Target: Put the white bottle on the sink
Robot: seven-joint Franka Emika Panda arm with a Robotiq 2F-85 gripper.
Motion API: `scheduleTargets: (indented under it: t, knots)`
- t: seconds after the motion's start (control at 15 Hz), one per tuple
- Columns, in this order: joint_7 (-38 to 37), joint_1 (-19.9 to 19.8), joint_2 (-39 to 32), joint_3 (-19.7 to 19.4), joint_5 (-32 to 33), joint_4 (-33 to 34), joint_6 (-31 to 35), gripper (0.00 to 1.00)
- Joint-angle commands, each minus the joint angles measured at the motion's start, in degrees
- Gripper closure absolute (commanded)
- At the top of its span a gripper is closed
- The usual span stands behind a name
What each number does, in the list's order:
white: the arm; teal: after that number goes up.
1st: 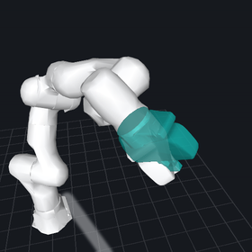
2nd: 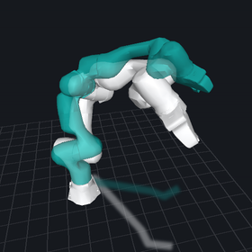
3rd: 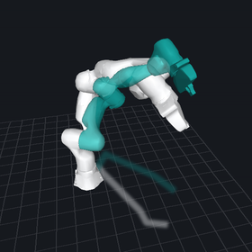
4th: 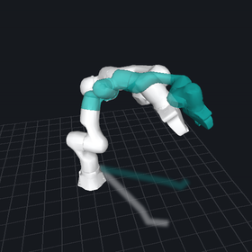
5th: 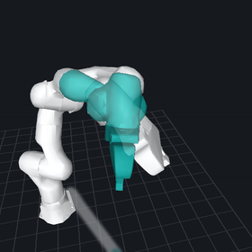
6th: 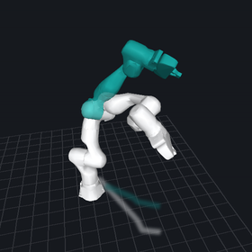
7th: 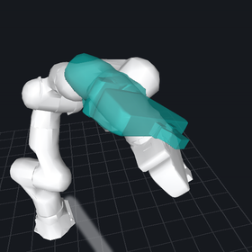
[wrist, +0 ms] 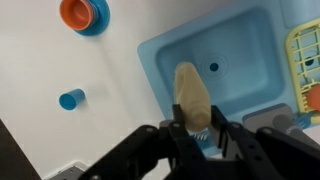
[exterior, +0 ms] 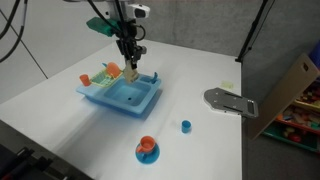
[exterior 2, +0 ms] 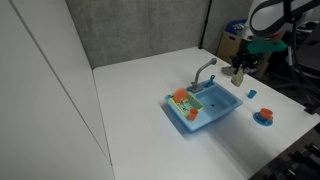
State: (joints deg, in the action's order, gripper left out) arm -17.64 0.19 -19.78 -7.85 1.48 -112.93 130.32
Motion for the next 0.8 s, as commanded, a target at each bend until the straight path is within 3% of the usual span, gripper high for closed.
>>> scheduleTargets:
  t: [0.0,0.2,0.27,0.73]
  knots:
    - [0.04,-0.63,0.15,0.56,0.24,-0.03,-0.11,0.70]
    - [0.21,-0.73,0.20,0.56,0.23,-0.18,-0.11,0.70]
    - [0.21,-0.73,0.20,0.57,0.23,-0.21,-0.11,0.92]
    - [0.56,1.68,1.34,2.79,1.67,-1.75,3.55,0.92]
